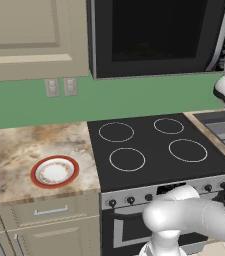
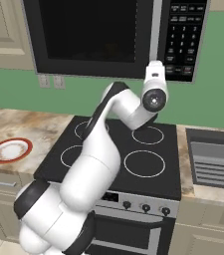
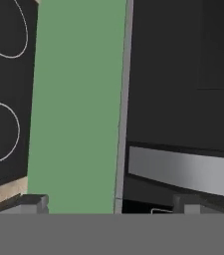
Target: Pick the cheese from the counter and place it in the microwave. Then turn on the microwave.
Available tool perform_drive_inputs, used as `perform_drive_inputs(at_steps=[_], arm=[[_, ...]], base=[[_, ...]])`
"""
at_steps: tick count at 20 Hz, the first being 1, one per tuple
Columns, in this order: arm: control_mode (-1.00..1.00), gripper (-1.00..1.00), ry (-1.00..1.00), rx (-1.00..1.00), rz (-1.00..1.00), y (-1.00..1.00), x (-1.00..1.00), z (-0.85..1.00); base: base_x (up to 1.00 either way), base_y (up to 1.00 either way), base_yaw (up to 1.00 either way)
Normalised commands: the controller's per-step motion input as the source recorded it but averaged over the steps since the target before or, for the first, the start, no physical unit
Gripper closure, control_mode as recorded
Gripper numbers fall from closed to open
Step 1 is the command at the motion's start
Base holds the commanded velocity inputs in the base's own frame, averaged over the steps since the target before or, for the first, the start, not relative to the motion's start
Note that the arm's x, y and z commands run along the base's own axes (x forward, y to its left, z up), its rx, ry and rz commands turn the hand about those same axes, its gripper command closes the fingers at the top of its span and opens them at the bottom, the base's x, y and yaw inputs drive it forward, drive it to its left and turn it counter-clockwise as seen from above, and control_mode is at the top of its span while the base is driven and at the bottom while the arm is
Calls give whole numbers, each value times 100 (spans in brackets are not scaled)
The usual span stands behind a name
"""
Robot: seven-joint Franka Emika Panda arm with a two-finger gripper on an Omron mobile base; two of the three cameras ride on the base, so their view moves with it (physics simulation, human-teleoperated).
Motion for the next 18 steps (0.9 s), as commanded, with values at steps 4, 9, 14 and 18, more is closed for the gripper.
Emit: perform_drive_inputs(at_steps=[4, 9, 14, 18], arm=[[-100, -100, 5, 3, -5, -20, 19, 12], [-100, -100, 1, 6, -2, -21, 13, 10], [-100, -100, 2, 6, -1, -15, 15, 5], [-100, -100, 4, 9, 0, -9, 13, 0]], base=[[0, 0, 0], [0, 0, 0], [0, 0, 0], [0, 0, 0]])
